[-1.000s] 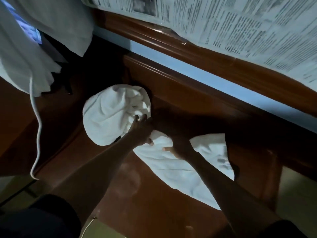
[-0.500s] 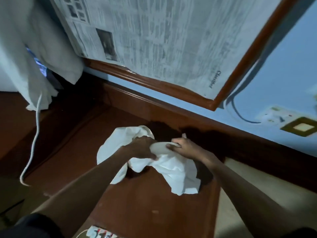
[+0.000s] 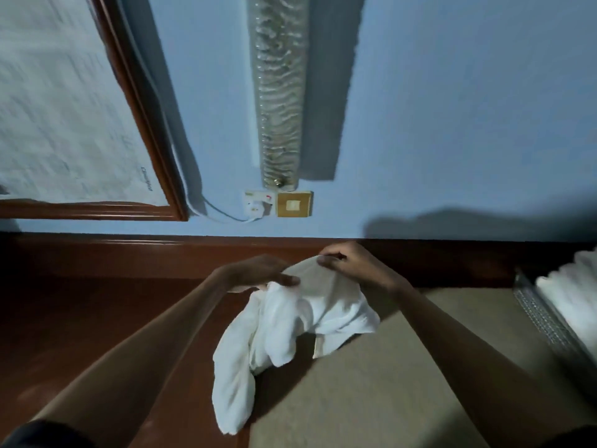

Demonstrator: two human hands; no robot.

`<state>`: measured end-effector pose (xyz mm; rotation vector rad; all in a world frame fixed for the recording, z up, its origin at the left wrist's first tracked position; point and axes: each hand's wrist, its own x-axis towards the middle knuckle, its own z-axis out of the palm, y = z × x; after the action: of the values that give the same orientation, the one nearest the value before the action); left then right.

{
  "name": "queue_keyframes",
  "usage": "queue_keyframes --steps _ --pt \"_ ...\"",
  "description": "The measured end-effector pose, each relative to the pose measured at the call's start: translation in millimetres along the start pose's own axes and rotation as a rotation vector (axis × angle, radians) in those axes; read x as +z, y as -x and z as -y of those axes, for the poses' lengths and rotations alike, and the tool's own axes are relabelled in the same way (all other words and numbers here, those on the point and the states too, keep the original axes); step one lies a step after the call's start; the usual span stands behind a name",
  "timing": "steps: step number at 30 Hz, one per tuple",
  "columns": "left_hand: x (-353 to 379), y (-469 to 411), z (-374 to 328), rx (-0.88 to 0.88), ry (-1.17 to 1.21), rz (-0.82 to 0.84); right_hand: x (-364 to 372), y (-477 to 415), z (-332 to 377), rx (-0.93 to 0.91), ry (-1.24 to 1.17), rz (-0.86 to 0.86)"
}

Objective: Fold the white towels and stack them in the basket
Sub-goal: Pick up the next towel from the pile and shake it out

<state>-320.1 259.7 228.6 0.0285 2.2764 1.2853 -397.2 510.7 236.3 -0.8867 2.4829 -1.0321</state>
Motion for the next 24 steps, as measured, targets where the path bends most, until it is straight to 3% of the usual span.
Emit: queue_keyframes --steps 5,9,14,20,24 --pt "57 -47 -98 0.175 -0.34 -0.104 -85 69 -40 0.091 0.051 -0.17" --pt "79 -69 -159 0.272 -0.374 -0.14 -122 102 -57 0.116 0.013 -0.356" --pt "87 -85 -216 0.329 -0.23 -0.159 -165 120 -59 0.054 -0.04 -0.507" --pt "72 -96 -273 0.364 0.188 -0.016 -223 121 -46 0.036 0.034 -0.639" --pt "60 -105 -304 0.476 0.175 -0.038 -245 112 -42 0.041 0.089 -0.696"
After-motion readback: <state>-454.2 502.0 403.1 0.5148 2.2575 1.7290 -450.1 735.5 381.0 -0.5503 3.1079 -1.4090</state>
